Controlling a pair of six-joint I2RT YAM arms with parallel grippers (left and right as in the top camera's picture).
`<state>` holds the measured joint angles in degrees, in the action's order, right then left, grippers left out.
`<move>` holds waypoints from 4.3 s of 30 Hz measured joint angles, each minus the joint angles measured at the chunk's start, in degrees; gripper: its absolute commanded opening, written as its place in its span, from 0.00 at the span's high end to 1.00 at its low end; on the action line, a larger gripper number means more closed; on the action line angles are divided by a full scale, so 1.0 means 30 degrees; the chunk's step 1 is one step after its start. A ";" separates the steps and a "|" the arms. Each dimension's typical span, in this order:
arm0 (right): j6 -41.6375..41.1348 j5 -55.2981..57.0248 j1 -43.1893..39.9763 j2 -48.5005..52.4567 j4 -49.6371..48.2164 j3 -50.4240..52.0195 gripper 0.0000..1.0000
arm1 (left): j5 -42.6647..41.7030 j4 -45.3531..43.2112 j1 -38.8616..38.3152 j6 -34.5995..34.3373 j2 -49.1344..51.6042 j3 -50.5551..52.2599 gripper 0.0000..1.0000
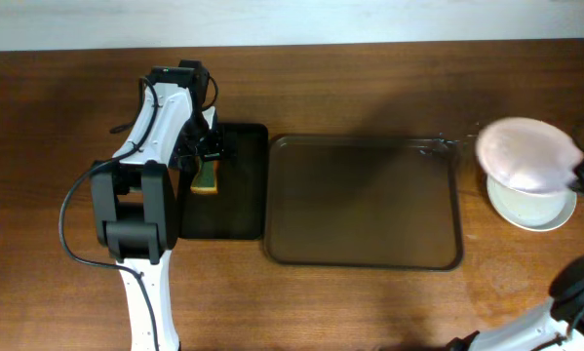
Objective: Clean dirty plates on tray and stack at the side
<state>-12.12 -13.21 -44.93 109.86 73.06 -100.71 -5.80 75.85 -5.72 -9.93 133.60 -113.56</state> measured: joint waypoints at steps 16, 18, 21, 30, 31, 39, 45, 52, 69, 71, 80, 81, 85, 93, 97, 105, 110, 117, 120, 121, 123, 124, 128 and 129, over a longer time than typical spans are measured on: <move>0.0124 -0.1035 0.1537 0.0991 0.0656 0.0000 0.24 | 0.0000 -0.0007 0.0000 0.0000 0.0000 0.0000 0.00; 0.1392 -0.1683 0.4175 0.0998 0.1268 0.0007 0.20 | 0.0007 -0.0007 0.0000 0.0000 0.0000 0.0000 0.00; 0.3060 -0.2091 0.7752 0.1013 0.1712 0.0007 0.02 | 0.0000 -0.0007 0.0000 0.0000 0.0000 0.0000 0.00; 0.3730 -0.2280 1.3777 0.1027 0.1865 0.0007 0.02 | 0.0000 -0.0007 0.0000 0.0000 0.0000 0.0000 0.00; 0.3745 -0.2280 1.3996 0.1027 0.1865 0.0007 0.02 | 0.0000 -0.0007 0.0000 0.0000 0.0000 0.0000 0.00; 0.3759 -0.2280 1.4047 0.1056 0.1865 0.0007 0.02 | 0.0000 -0.0007 0.0000 0.0000 0.0000 0.0000 0.00; 0.3774 -0.2280 1.4047 -0.5005 0.1778 0.0262 0.02 | 0.0000 -0.0007 0.0000 0.0000 0.0000 0.0000 0.00; 0.3774 -0.0291 1.4200 -1.7493 0.0095 -0.0036 0.02 | 0.0000 0.0000 0.0000 0.0000 0.0000 0.0000 0.00; 0.5275 0.3111 1.6852 -3.6217 -2.6767 3.0141 0.02 | -0.0058 0.0000 0.0000 0.0007 -0.0036 0.0000 0.00; 0.5260 0.3111 1.6852 -3.6341 -2.6942 3.1969 0.02 | -0.0058 0.0007 0.0000 0.0007 -0.0036 0.0000 0.00; 0.5246 0.2594 1.6852 -3.6377 -2.3117 3.3361 0.02 | -0.0066 -0.0007 0.0000 0.0007 -0.0036 0.0000 0.00; 0.5260 0.2594 1.6852 -3.6377 -2.3117 3.3361 0.02 | -0.0066 -0.0007 0.0000 0.0007 -0.0036 0.0000 0.00; 0.5253 0.2594 1.6852 -3.6377 -2.3117 3.3361 0.02 | -0.0058 0.0000 0.0000 0.0007 -0.0036 0.0000 0.00; 0.5260 0.2594 1.6852 -3.6377 -2.3117 3.3361 0.02 | -0.0066 0.0000 0.0000 0.0007 -0.0036 0.0000 0.00; 0.5253 0.2594 1.6852 -3.6377 -2.3117 3.3361 0.02 | -0.0058 0.0000 0.0000 0.0007 -0.0036 0.0000 0.00; 0.5260 0.2601 1.6852 -3.6377 -2.3117 3.3361 0.02 | -0.0066 0.0000 0.0000 0.0007 -0.0036 0.0000 0.00; 0.5246 0.2601 1.6852 -3.6377 -2.3117 3.3361 0.02 | 0.0007 -0.0095 0.0000 0.0007 -0.0175 0.0015 0.00; 0.5253 0.2594 1.6852 -3.6377 -2.3117 3.3361 0.02 | 0.2696 -0.0204 0.0248 0.0007 -0.9479 0.0153 0.00; 0.5260 0.2594 1.6852 -3.6370 -2.3117 3.3361 0.02 | 0.3453 -0.0284 0.1472 0.0007 -1.6728 0.0437 0.00; 0.5253 0.2594 1.6852 -3.6370 -2.3132 3.3361 0.02 | 0.3483 -0.0503 0.1916 0.0007 -1.8768 0.1501 0.00; 0.5260 0.2594 1.6852 -3.6392 -2.3117 3.3361 0.02 | 0.3351 -0.1457 0.2616 0.0007 -2.3059 0.5377 0.00; 0.5260 0.2601 1.6852 -3.6392 -2.3154 3.3361 0.02 | 0.3162 -0.2885 0.2718 0.0000 -2.4684 0.7257 0.00; 0.5260 0.2601 1.6852 -3.6392 -2.3154 3.3361 0.01 | 0.2084 -1.2116 0.2725 0.0007 -3.1416 1.7558 0.00; 0.5260 0.2594 1.6859 -3.6392 -2.3110 3.3361 0.01 | 0.1749 -1.4936 0.2725 0.0007 -3.3004 2.0036 0.00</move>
<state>3.66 -5.43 5.65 0.69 3.73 -0.62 -0.56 31.05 2.46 -9.91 34.59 -53.45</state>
